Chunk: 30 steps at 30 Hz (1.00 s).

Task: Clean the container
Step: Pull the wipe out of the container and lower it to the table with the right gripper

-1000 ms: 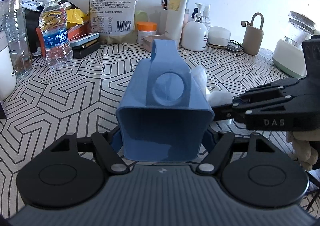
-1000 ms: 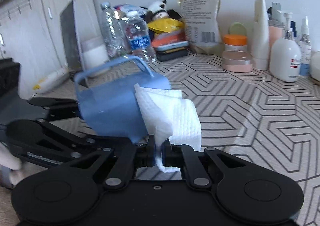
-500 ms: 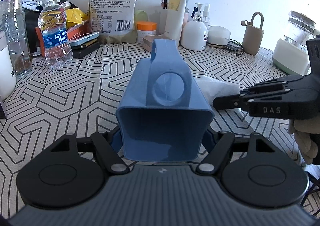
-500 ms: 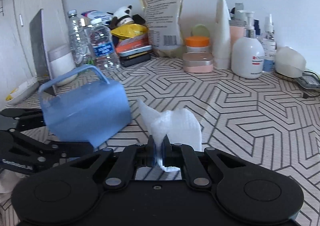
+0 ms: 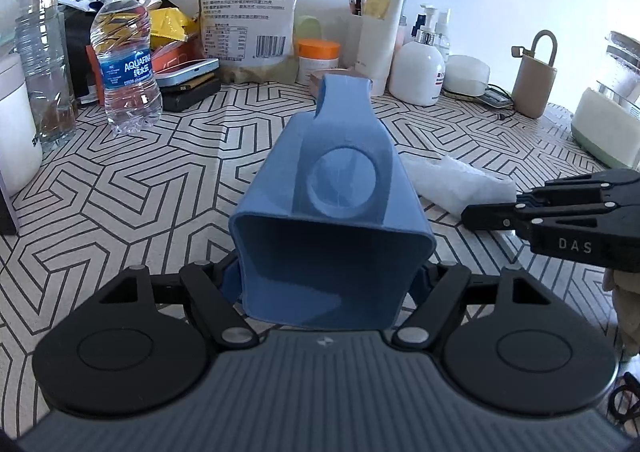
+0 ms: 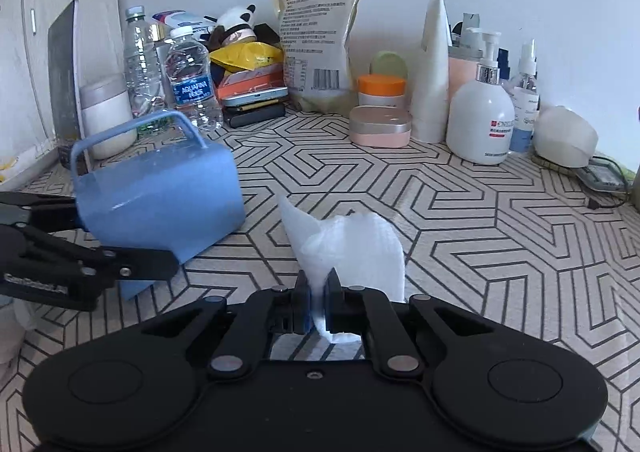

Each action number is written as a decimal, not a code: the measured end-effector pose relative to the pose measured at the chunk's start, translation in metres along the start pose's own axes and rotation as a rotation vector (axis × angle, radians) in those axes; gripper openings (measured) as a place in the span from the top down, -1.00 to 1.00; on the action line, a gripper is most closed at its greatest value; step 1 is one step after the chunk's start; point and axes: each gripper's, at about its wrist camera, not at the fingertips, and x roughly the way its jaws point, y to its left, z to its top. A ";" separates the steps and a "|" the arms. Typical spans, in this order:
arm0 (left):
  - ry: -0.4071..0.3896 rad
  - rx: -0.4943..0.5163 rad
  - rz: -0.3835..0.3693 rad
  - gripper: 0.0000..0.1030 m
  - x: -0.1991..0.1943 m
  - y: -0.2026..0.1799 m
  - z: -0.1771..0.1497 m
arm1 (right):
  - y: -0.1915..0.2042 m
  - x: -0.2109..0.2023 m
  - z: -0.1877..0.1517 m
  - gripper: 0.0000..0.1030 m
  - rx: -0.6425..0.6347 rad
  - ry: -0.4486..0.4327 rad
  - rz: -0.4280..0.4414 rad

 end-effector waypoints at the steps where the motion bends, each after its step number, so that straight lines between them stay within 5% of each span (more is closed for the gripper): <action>1: -0.001 -0.002 -0.001 -0.46 0.000 0.001 0.000 | 0.000 0.000 0.000 0.80 0.005 0.001 0.007; 11: -0.052 -0.039 -0.055 -0.52 -0.009 0.008 -0.003 | 0.009 -0.017 -0.009 0.77 0.010 -0.002 0.030; 16: -0.057 -0.043 -0.109 -0.81 -0.012 0.010 -0.003 | 0.013 -0.032 -0.018 0.10 0.024 -0.023 0.030; 19: -0.056 -0.057 -0.133 -0.83 -0.013 0.012 -0.003 | 0.015 -0.042 -0.023 -0.12 0.033 -0.035 0.030; 30: -0.021 -0.069 -0.187 -0.88 -0.021 0.017 -0.010 | 0.010 -0.067 -0.041 -0.19 0.087 -0.064 0.032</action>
